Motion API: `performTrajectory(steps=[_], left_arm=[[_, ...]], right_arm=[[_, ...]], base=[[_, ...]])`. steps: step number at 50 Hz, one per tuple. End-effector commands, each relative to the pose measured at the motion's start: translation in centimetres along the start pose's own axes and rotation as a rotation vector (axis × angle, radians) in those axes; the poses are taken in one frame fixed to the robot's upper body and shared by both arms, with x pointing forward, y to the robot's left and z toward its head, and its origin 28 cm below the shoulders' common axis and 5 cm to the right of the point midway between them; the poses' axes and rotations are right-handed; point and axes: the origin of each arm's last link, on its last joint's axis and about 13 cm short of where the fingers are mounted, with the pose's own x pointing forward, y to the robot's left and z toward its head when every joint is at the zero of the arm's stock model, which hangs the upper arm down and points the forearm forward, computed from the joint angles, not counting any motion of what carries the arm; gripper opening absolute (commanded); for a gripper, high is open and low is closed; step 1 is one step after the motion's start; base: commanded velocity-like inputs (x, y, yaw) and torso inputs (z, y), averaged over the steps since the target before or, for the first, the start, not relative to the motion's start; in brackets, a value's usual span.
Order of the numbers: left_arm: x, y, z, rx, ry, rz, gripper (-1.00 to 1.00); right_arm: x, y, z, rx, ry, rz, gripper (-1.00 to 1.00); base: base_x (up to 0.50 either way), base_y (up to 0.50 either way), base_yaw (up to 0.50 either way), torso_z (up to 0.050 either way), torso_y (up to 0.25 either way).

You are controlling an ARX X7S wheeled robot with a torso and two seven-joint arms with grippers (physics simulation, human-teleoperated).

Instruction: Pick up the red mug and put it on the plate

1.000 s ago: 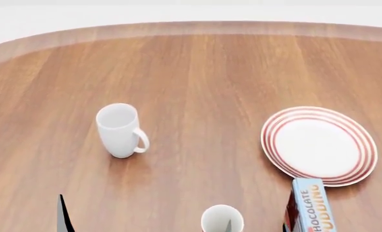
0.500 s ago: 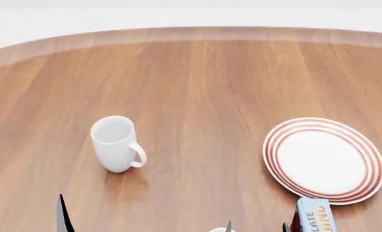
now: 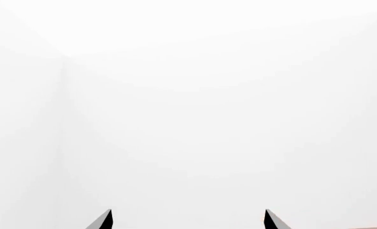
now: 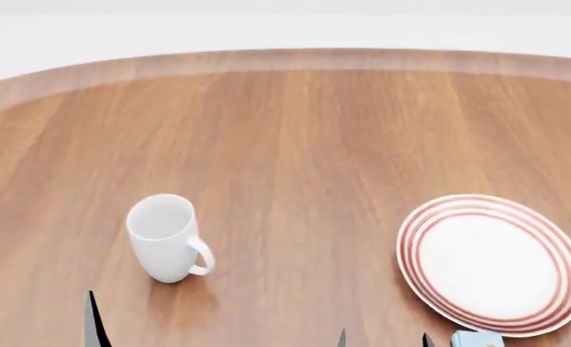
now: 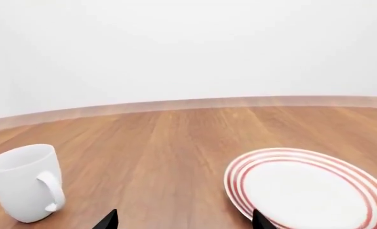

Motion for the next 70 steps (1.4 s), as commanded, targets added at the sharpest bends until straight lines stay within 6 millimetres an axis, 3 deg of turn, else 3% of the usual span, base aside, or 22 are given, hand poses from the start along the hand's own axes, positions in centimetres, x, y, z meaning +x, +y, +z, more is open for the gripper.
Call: performTrajectory(steps=[1,51,63,70], left_arm=[[0.0,0.0,0.0,0.0,-0.001,-0.001,1.0],[0.0,0.0,0.0,-0.007,-0.008,-0.002,1.0],[0.0,0.0,0.0,-0.01,-0.012,-0.009,1.0],[0.0,0.0,0.0,-0.011,-0.016,-0.008,1.0]], right_arm=[[0.1,0.0,0.0,0.001,-0.001,0.0,1.0],[-0.2,0.1,0.0,-0.015,0.007,0.017,1.0],[-1.3,0.0,0.2,-0.039,-0.007,0.011,1.0],[-2.3,-0.6,2.1,-0.089,-0.034,0.035,1.0]], base=[[0.15,0.0,0.0,0.0,0.0],[0.12,0.0,0.0,0.0,0.0],[0.0,0.0,0.0,0.0,0.0],[0.0,0.0,0.0,0.0,0.0]])
